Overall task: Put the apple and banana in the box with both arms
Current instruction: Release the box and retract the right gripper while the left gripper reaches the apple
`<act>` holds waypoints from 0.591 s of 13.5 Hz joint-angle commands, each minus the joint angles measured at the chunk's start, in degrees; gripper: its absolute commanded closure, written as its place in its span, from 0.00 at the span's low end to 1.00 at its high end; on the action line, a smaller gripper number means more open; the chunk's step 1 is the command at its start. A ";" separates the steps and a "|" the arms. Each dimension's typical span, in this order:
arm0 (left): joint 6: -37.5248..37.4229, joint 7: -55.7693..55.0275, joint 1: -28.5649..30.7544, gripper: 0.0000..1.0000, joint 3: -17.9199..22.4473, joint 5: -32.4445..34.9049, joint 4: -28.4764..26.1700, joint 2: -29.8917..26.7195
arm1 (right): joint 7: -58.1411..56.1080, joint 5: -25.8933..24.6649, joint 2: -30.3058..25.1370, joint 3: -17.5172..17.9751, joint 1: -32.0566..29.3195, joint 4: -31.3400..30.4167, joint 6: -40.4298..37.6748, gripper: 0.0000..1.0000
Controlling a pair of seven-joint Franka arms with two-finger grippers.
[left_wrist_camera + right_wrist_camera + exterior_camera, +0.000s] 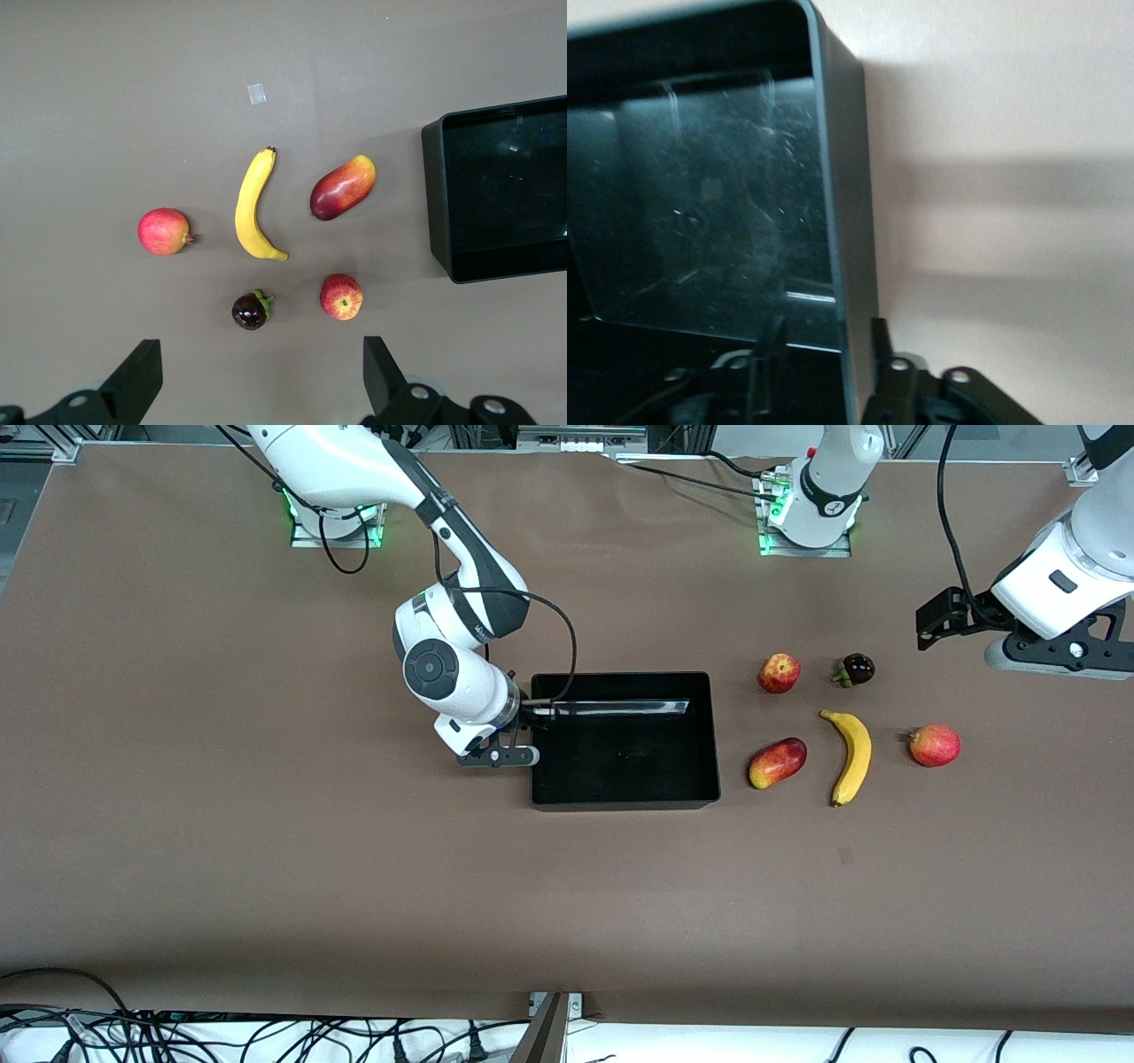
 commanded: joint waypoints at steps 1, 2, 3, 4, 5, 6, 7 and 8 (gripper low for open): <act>-1.41 -0.45 0.05 0.00 -0.43 0.82 2.03 0.95 | 0.28 0.06 -4.78 -3.24 -0.03 0.51 -3.78 0.00; -1.41 -0.45 0.05 0.00 -0.43 0.82 2.03 0.95 | 0.10 -1.86 -6.27 -4.65 -0.03 1.39 -5.98 0.00; -1.41 -0.45 0.05 0.00 -0.34 0.82 2.03 0.95 | 0.10 -4.14 -8.46 -6.23 -0.03 1.92 -8.26 0.00; -1.41 -0.45 0.05 0.00 -0.34 0.82 2.03 0.95 | -0.07 -5.82 -10.49 -7.98 -0.03 2.01 -10.29 0.00; -1.41 -0.45 0.05 0.00 -0.34 0.82 2.03 0.95 | -0.16 -6.79 -13.20 -9.13 -0.03 1.92 -12.31 0.00; -1.41 -0.45 0.05 0.00 -0.34 0.82 2.03 0.95 | 0.10 -6.98 -15.84 -10.10 -0.03 1.83 -15.89 0.00; -1.41 -0.45 0.05 0.00 -0.34 0.82 2.03 0.95 | -0.77 -6.89 -18.65 -11.94 -0.03 1.66 -20.89 0.00; -1.41 -0.45 0.14 0.00 -0.26 0.73 2.03 0.95 | -3.65 -5.93 -20.33 -14.13 -0.12 1.57 -23.72 0.00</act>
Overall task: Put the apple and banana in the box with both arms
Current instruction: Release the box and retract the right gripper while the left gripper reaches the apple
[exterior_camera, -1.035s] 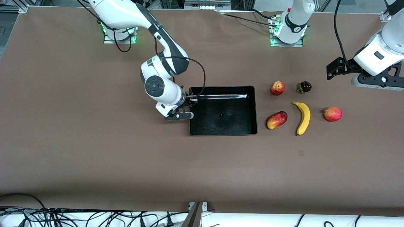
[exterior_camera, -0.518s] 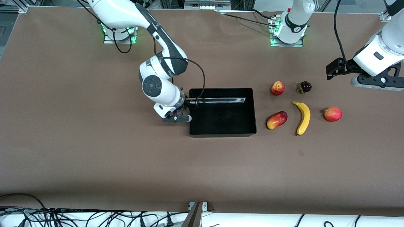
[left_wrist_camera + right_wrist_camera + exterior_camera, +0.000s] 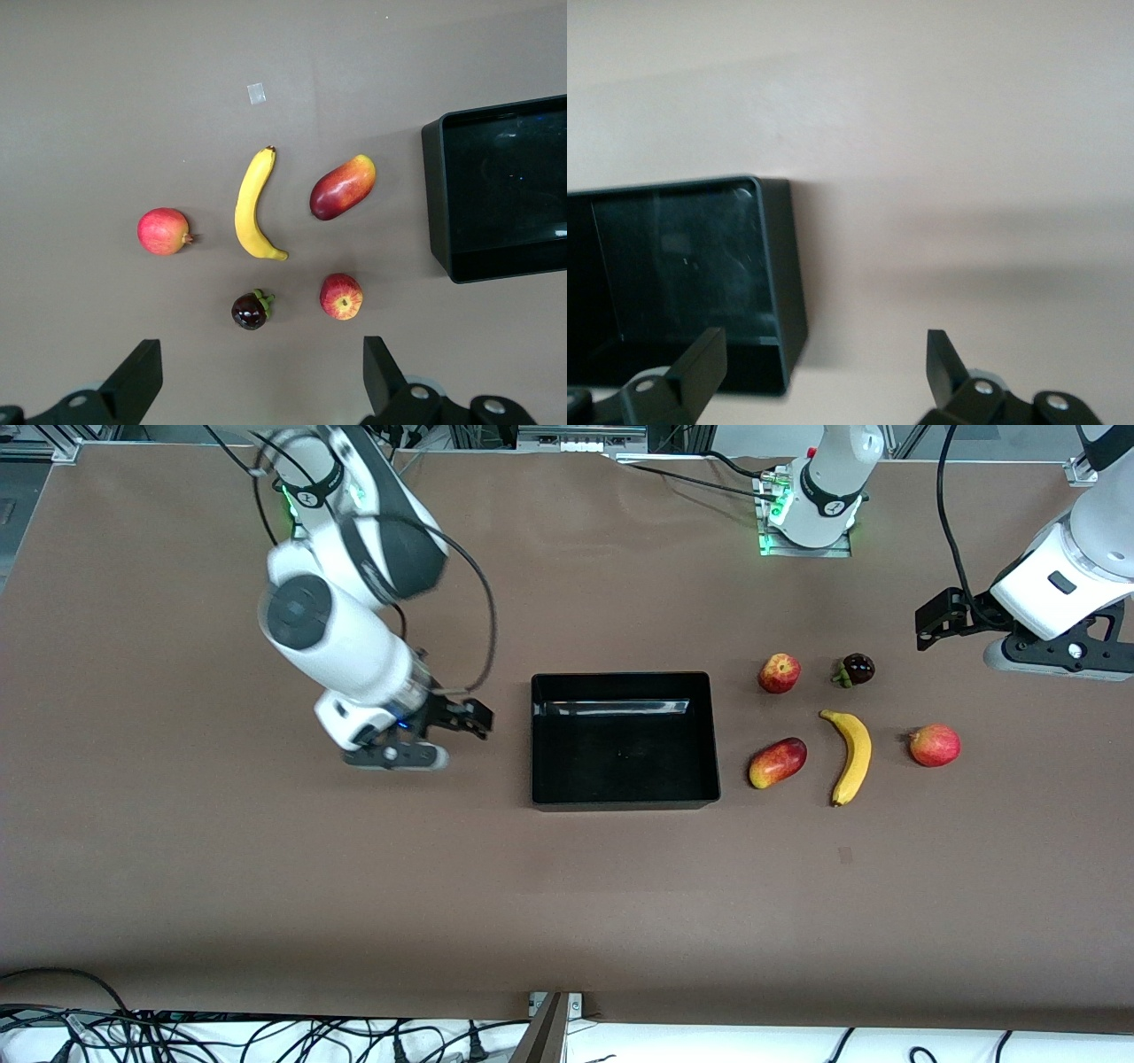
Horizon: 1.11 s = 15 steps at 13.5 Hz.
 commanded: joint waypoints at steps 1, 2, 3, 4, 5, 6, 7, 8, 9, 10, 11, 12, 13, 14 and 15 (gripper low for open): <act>-1.39 -0.54 0.13 0.00 -0.23 0.56 2.00 0.86 | -6.67 1.38 -6.73 -4.28 -0.08 -1.76 -6.42 0.00; -1.39 -0.62 0.13 0.00 -0.23 0.47 2.00 0.86 | -7.75 2.35 -8.23 -4.90 -0.95 -2.02 -8.08 0.00; -1.56 -0.62 0.13 0.00 -0.23 0.29 1.91 0.95 | -8.28 1.92 -9.81 -4.73 -2.79 -2.02 -11.23 0.00; -2.96 -0.45 0.22 0.00 -0.23 0.20 1.47 1.47 | -10.20 1.57 -11.40 -4.47 -5.24 -2.20 -13.61 0.00; -6.63 -0.45 0.39 0.00 -0.14 0.03 1.47 2.00 | -13.26 0.69 -13.15 -4.38 -7.35 -2.81 -15.64 0.00; -10.58 -0.54 0.05 0.00 -0.23 0.20 0.95 4.09 | -15.99 -1.66 -15.26 -4.29 -9.38 -3.94 -16.96 0.00; -13.84 -0.80 0.04 0.00 -0.58 0.55 0.24 6.55 | -18.37 -4.04 -17.28 -3.16 -12.18 -5.09 -17.24 0.00; -12.22 -1.06 0.04 0.00 -0.67 0.73 -1.33 8.32 | -20.31 -5.71 -18.95 -0.80 -15.51 -6.32 -17.32 0.00; -8.63 -1.06 0.13 0.00 -0.67 0.73 -3.69 9.55 | -21.98 -7.56 -20.71 2.18 -19.46 -7.63 -17.33 0.00; -3.64 -1.06 0.13 0.00 -0.67 0.73 -7.81 10.26 | -22.78 -9.14 -21.95 5.17 -22.98 -8.87 -17.24 0.00; 2.85 -1.06 0.13 0.00 -0.84 0.73 -13.33 9.92 | -23.31 -10.64 -23.00 6.85 -25.37 -9.92 -17.15 0.00; 9.01 -1.06 0.13 0.00 -0.93 0.64 -17.65 9.74 | -24.01 -12.04 -23.54 6.78 -25.48 -10.45 -16.80 0.00; 14.55 -1.15 0.22 0.00 -1.02 0.47 -21.00 9.91 | -24.28 -12.23 -23.45 6.52 -25.48 -10.29 -16.45 0.00; 18.78 -1.41 0.22 0.00 -1.11 -0.14 -23.99 10.00 | -24.28 -12.23 -23.19 6.52 -25.48 -9.94 -16.45 0.00; 22.13 -3.76 0.04 0.00 -1.98 -0.24 -27.07 9.92 | -24.19 -12.32 -23.10 6.52 -25.48 -9.76 -16.10 0.00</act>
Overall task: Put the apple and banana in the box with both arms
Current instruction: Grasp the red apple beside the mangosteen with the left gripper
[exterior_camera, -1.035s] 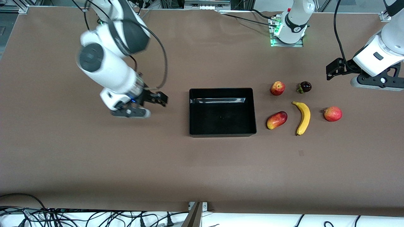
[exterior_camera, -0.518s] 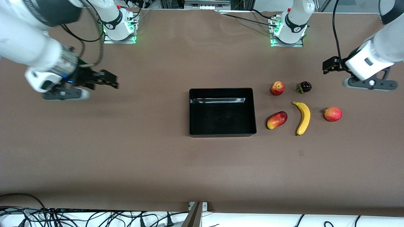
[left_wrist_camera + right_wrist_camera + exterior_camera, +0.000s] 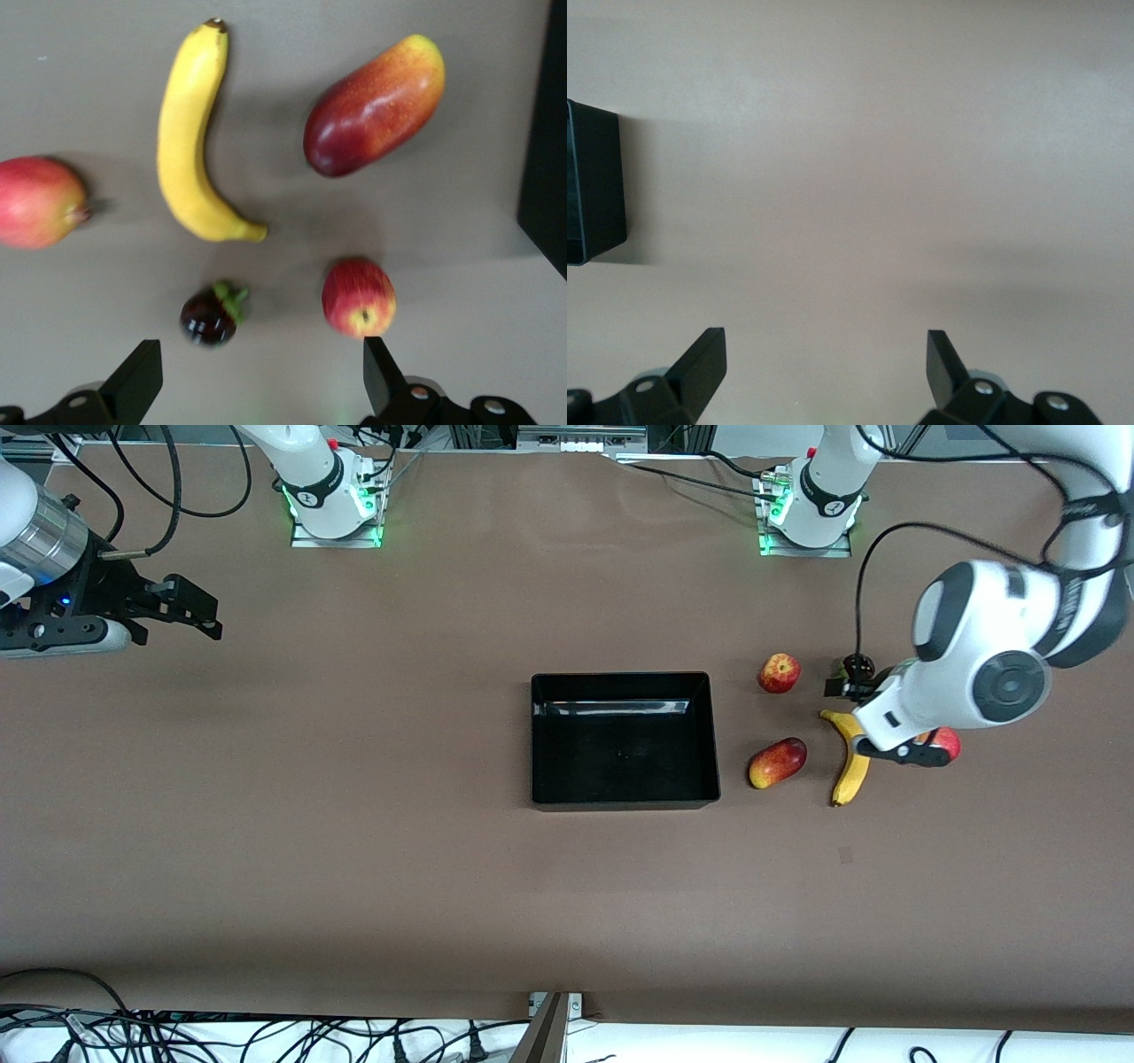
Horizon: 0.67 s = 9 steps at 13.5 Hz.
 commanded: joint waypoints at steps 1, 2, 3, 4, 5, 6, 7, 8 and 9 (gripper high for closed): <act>10.78 -6.10 0.11 0.00 -3.09 -0.24 -10.93 -2.86 | -0.67 -1.02 -0.80 1.35 -1.16 -1.21 1.96 0.00; 17.62 -7.97 0.02 0.00 -4.07 0.02 -15.76 -2.86 | -0.66 -1.02 -0.19 1.44 -1.16 -1.03 2.49 0.00; 20.39 -9.20 -0.76 0.00 -6.08 0.81 -18.16 -2.16 | -0.66 -1.02 -0.01 1.44 -1.25 -0.94 2.76 0.00; 20.50 -11.74 -1.47 0.00 -6.71 0.90 -18.62 -1.28 | -0.66 -1.02 0.08 1.44 -1.25 -0.94 2.58 0.00; 20.94 -12.11 -1.56 0.00 -6.97 0.90 -19.06 -1.10 | -0.66 -1.02 0.17 1.35 -1.33 -0.94 2.67 0.00; 21.81 -12.20 -2.52 0.00 -7.15 1.69 -19.76 -1.01 | -0.40 -1.02 0.86 1.35 -1.34 -0.59 2.84 0.00; 22.43 -12.64 -3.57 0.00 -7.15 5.79 -20.98 -0.66 | -0.40 -1.46 1.39 1.35 -1.34 0.54 2.67 0.00; 22.96 -12.82 -2.89 0.00 -7.24 9.83 -21.69 -0.31 | -0.23 -1.81 2.01 1.35 -1.42 1.16 2.76 0.00; 23.49 -12.82 -2.71 0.00 -7.24 10.30 -22.05 -0.22 | 0.12 -1.81 2.19 1.35 -1.42 1.43 2.93 0.00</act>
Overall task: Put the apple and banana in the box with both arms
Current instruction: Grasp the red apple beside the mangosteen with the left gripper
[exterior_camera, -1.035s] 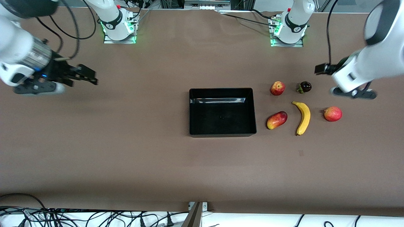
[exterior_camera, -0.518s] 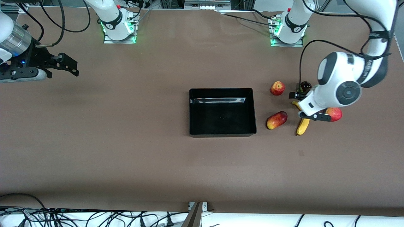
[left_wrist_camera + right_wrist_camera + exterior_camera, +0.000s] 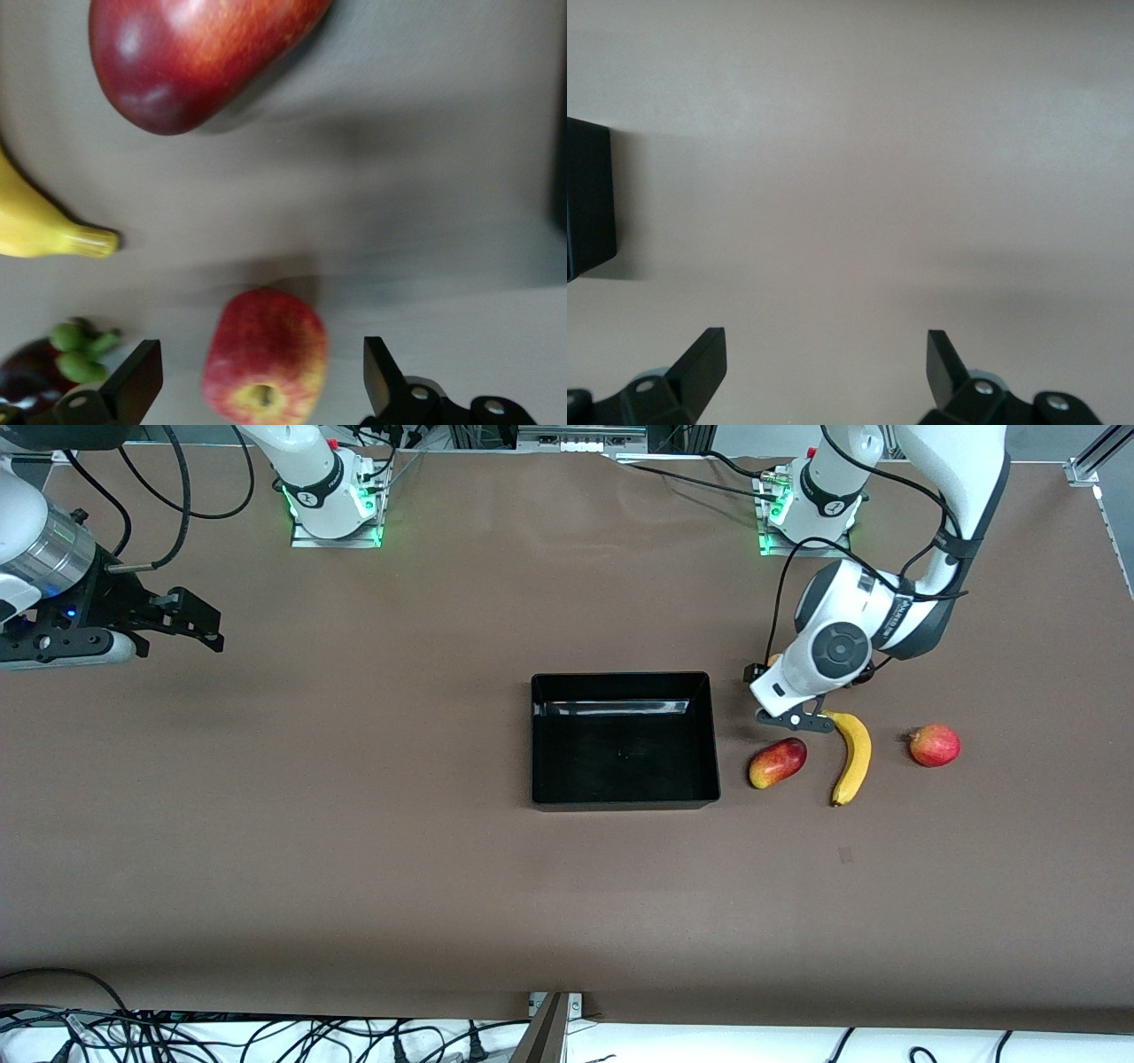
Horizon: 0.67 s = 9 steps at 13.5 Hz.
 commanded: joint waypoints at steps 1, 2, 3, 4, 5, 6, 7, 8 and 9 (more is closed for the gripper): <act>2.12 -1.41 0.37 0.00 -0.06 3.51 -1.60 0.51 | 0.30 -1.07 0.86 1.07 -1.26 1.72 -0.18 0.00; 2.39 -2.47 0.28 0.00 -0.32 3.43 -1.78 2.09 | 0.39 -1.16 0.86 1.07 -1.35 1.81 0.17 0.00; 3.08 -4.30 0.02 0.00 -0.41 3.34 -3.17 2.97 | 0.22 -1.34 0.86 1.15 -1.00 2.16 0.96 0.00; 3.61 -6.41 -0.94 0.00 -1.02 3.34 -4.32 2.90 | 0.30 -1.60 0.86 1.33 -0.91 2.25 1.31 0.00; 3.62 -7.13 -1.21 0.00 -1.98 3.42 -4.42 3.50 | -0.39 -1.78 0.86 1.33 -1.00 2.25 1.32 0.00; 3.62 -7.13 -0.87 0.00 -1.99 3.95 -4.42 4.47 | -0.49 -1.78 1.13 1.16 -1.17 2.25 1.40 0.00; 3.44 -7.22 -0.86 0.52 -2.08 4.04 -4.33 4.39 | -0.49 -1.78 1.30 1.07 -1.26 2.25 1.40 0.00; 3.27 -7.14 -0.95 0.71 -2.08 4.04 -4.07 4.39 | -0.49 -1.86 1.48 1.15 -1.17 2.25 1.40 0.00; 3.09 -6.53 -0.78 0.82 -2.17 4.04 -3.54 4.30 | -0.49 -2.30 1.39 1.15 -1.09 2.25 1.40 0.00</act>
